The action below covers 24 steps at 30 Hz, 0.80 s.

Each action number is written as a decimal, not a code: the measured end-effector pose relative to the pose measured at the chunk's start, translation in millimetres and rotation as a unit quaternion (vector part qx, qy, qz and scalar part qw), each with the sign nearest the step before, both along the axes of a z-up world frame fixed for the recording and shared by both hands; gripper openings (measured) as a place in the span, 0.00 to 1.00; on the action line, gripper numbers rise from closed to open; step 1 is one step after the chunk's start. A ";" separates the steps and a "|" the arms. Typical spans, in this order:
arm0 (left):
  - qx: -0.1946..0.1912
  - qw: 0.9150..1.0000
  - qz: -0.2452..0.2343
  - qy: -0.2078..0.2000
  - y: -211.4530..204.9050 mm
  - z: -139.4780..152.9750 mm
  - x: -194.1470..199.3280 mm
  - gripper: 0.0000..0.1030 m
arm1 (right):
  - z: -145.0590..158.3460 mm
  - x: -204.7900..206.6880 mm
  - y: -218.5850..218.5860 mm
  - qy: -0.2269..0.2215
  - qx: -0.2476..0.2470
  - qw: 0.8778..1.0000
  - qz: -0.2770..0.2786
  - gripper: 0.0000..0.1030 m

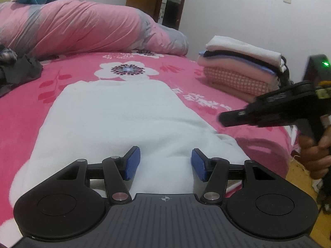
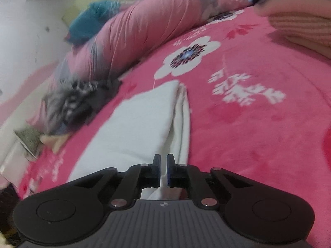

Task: Fold clothes

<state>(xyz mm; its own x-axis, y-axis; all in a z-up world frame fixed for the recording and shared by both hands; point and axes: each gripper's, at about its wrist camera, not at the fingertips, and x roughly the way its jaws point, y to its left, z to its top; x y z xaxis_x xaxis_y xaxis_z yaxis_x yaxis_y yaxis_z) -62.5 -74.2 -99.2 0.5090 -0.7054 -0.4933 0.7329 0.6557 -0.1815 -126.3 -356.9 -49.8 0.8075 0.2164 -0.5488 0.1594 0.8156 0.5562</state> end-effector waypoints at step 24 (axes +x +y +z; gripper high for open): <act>-0.017 1.000 0.000 0.013 3.9 -1.3 3.2 0.54 | 0.3 -4.6 74.7 -0.036 -0.323 0.898 0.297 0.03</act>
<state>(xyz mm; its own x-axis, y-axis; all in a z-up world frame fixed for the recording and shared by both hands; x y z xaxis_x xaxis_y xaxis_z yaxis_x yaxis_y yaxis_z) -59.3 -70.2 -100.5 0.4966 -0.7215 -0.4826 0.7271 0.6494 -0.2227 -131.0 -282.2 -49.5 0.6936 0.2750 -0.6658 -0.4273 0.9012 -0.0729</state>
